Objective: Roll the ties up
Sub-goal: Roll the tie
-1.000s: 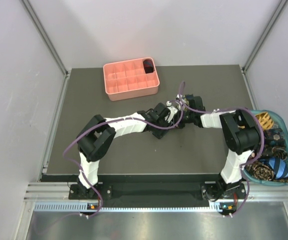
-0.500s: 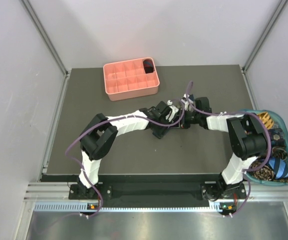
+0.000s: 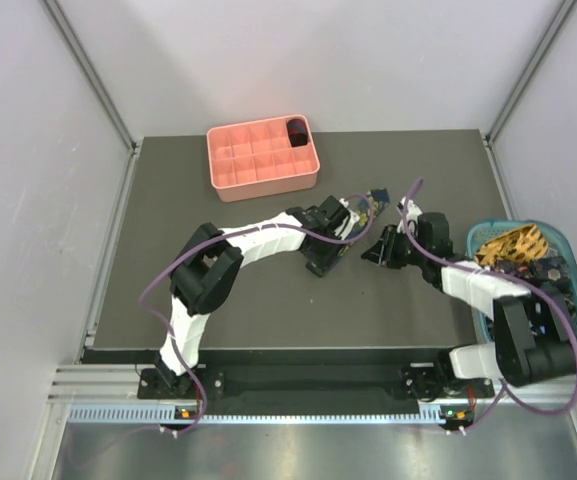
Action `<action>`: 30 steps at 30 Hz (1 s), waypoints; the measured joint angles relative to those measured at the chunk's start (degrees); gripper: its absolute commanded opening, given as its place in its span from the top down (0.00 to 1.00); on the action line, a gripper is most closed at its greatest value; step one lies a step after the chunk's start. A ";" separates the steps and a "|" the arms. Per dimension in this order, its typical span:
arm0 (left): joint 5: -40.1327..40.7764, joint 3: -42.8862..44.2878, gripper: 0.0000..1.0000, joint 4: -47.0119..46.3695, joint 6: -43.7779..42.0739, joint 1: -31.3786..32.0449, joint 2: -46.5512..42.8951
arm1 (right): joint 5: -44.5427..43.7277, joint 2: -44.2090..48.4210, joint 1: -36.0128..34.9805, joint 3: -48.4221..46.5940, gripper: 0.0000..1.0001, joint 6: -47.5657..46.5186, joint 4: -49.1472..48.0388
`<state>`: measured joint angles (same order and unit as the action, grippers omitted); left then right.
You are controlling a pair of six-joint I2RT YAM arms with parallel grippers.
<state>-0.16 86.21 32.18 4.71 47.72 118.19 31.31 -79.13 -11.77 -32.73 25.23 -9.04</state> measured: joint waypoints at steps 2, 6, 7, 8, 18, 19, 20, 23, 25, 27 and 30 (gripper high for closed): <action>0.02 1.64 0.73 1.88 0.15 0.00 0.90 | -2.78 4.02 -0.76 2.78 0.70 -0.46 0.39; 0.44 3.85 0.74 4.52 0.74 0.07 2.03 | -9.57 11.56 -5.33 6.64 0.67 -1.90 1.95; 0.59 4.42 0.74 5.14 0.98 0.11 2.34 | -11.15 13.18 -7.06 7.30 0.66 -2.25 2.47; 0.76 4.92 0.74 5.84 1.25 0.17 2.58 | -13.90 15.13 -9.79 7.91 0.66 -2.78 3.06; 1.20 7.23 0.74 11.23 3.21 0.50 3.69 | -31.61 24.94 -31.61 11.10 0.63 -5.22 4.63; 1.38 7.74 0.74 11.93 3.39 0.61 4.02 | -33.42 25.07 -33.81 11.13 0.63 -5.86 4.61; 1.73 8.31 0.74 12.59 3.58 0.81 4.31 | -35.15 25.11 -35.95 11.13 0.61 -6.43 4.63; 2.19 9.05 0.73 13.81 4.02 1.07 4.81 | -40.50 24.06 -43.82 10.78 0.59 -8.59 5.09; 2.25 9.27 0.73 14.19 4.20 1.14 4.92 | -44.26 21.40 -48.78 9.27 0.59 -10.38 5.75; 2.14 9.44 0.74 14.45 4.22 1.14 5.05 | -48.28 18.40 -53.05 7.37 0.58 -12.26 6.34; 2.01 9.81 0.73 14.86 4.17 1.11 5.31 | -54.27 12.44 -59.34 2.71 0.55 -15.37 7.54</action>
<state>1.85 96.03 47.05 8.88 48.84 123.50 -22.96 -66.70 -71.11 -30.02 9.87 -1.50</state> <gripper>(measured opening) 0.460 0.433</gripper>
